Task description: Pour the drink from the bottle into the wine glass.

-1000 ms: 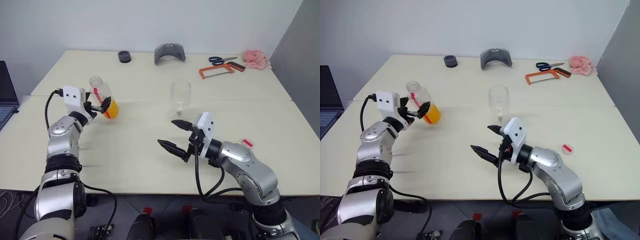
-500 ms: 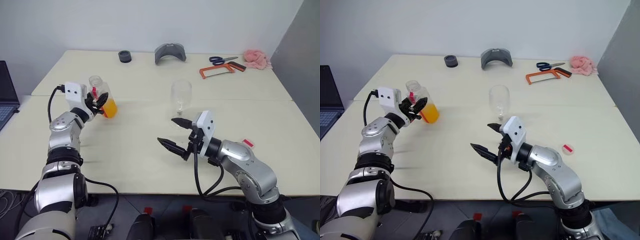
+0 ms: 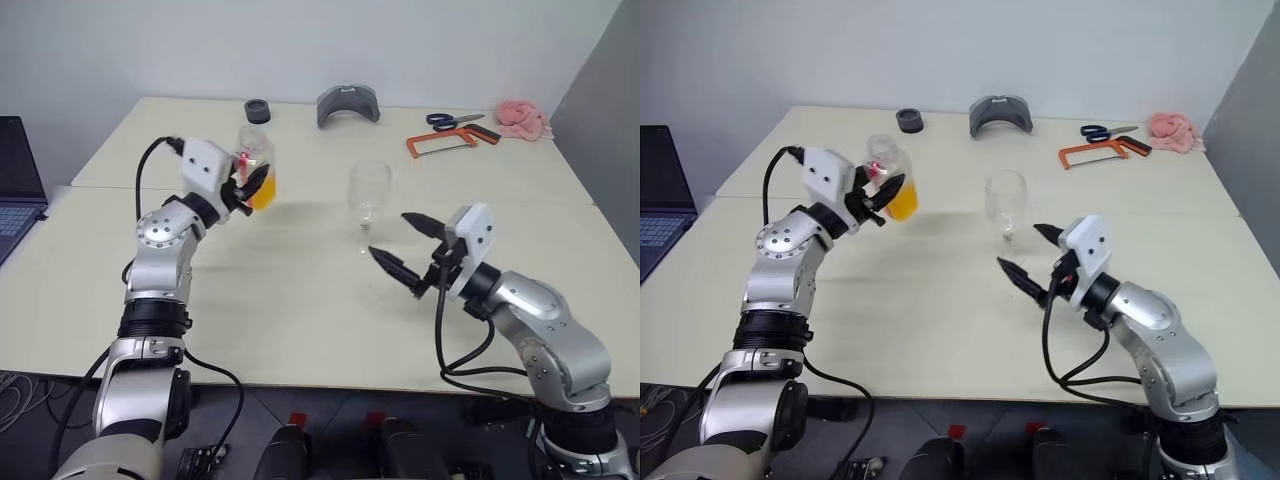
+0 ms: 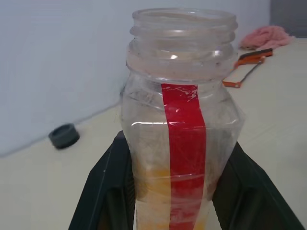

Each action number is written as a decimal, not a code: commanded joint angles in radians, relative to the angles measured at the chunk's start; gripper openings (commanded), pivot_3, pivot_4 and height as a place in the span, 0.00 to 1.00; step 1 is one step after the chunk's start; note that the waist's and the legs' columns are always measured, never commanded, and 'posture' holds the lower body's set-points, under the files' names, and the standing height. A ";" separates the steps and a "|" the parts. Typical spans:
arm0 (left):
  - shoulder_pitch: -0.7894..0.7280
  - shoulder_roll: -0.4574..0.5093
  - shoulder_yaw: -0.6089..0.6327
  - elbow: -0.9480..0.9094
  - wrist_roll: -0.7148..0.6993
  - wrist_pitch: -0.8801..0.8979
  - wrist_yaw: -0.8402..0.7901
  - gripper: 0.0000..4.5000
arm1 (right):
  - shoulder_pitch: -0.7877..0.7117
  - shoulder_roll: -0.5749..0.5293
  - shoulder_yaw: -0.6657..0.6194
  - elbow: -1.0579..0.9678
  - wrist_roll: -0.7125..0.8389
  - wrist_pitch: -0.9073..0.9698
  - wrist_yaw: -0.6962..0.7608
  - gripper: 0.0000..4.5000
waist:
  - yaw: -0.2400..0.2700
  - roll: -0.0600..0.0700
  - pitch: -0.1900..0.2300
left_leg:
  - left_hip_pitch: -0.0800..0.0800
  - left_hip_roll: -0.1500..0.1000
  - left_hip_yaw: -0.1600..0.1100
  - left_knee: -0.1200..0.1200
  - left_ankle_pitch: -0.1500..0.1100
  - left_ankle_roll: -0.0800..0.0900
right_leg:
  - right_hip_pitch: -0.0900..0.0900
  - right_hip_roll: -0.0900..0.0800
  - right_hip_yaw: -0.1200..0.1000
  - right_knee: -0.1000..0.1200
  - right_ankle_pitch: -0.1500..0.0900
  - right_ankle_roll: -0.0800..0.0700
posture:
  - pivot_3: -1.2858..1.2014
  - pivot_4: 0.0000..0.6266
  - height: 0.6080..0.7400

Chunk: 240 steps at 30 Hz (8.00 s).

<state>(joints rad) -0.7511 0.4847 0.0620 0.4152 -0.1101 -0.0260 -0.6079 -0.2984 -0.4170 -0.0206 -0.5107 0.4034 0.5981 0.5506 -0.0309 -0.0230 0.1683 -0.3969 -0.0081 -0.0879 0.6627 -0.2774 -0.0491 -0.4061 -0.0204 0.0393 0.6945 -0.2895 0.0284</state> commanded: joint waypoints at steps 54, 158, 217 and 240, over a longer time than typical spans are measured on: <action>-0.571 0.013 -0.439 0.638 0.735 -0.776 0.477 0.37 | -0.188 -0.286 -0.191 0.298 0.193 -0.046 0.287 1.00 | -0.001 -0.003 0.004 | -0.001 0.000 0.007 0.000 0.000 0.000 | -0.001 0.000 0.001 0.000 0.000 0.000 | 0.52 0.24 1.00; -0.697 0.065 -0.594 0.733 0.929 -0.801 0.723 0.37 | -0.141 -0.349 -0.198 0.215 0.265 -0.036 0.315 1.00 | -0.001 -0.003 0.004 | -0.001 -0.001 0.007 0.002 0.000 0.000 | -0.001 -0.001 0.001 0.003 0.000 0.000 | 0.52 0.24 1.00; 0.064 0.009 0.218 0.113 -0.129 0.185 0.200 0.58 | -0.321 0.062 0.269 0.043 0.028 0.226 -0.050 1.00 | -0.023 -0.003 0.002 | -0.002 0.001 -0.004 0.007 0.001 -0.001 | -0.001 -0.002 -0.001 0.006 0.000 0.000 | 0.52 0.24 1.00; 0.512 -0.110 0.211 -0.476 -0.171 0.269 0.296 0.99 | 0.212 0.281 0.135 0.186 -0.197 -0.452 -0.271 1.00 | -0.015 -0.004 0.001 | 0.003 0.004 -0.002 0.003 0.000 0.000 | 0.001 -0.002 0.001 0.005 0.000 0.000 | 0.52 0.24 1.00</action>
<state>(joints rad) -0.2538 0.3807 0.2696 0.0124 -0.2770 0.2395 -0.3361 -0.1031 -0.1491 0.1540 -0.3444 0.2477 0.2330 0.3419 -0.0456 -0.0273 0.1688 -0.3936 -0.0040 -0.0890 0.6651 -0.2771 -0.0494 -0.4044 -0.0225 0.0410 0.6997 -0.2893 0.0284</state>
